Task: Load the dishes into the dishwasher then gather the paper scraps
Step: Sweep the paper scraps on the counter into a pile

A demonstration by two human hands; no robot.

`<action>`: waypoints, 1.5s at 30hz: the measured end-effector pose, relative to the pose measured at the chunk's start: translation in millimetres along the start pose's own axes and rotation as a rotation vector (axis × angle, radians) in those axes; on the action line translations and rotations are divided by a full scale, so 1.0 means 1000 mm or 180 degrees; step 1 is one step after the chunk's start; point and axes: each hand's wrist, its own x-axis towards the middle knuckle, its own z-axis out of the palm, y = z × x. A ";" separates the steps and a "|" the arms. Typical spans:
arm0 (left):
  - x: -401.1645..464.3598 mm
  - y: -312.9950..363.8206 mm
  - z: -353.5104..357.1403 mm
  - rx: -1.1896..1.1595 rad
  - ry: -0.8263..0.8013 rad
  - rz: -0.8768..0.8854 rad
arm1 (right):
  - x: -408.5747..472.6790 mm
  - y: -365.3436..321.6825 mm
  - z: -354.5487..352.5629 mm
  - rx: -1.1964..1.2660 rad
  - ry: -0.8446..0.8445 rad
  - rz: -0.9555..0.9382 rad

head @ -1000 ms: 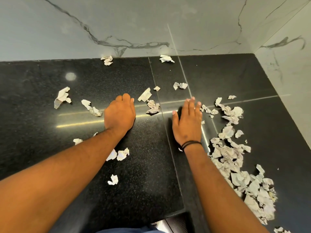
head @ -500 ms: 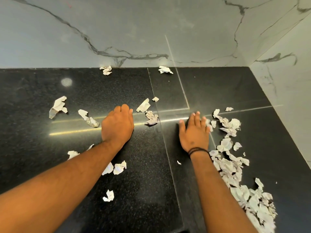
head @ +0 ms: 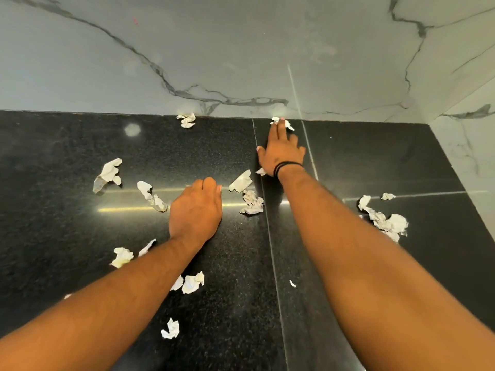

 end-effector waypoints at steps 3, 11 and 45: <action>0.002 0.001 0.000 0.0023 0.0008 0.0008 | 0.023 0.004 -0.015 -0.0170 -0.0070 0.0080; 0.001 -0.002 0.001 0.0012 0.0041 0.0017 | -0.056 0.025 0.012 0.0322 0.0245 -0.0084; 0.001 -0.001 0.000 -0.0058 -0.0022 0.0056 | -0.169 -0.037 0.085 0.0213 0.0693 -0.0649</action>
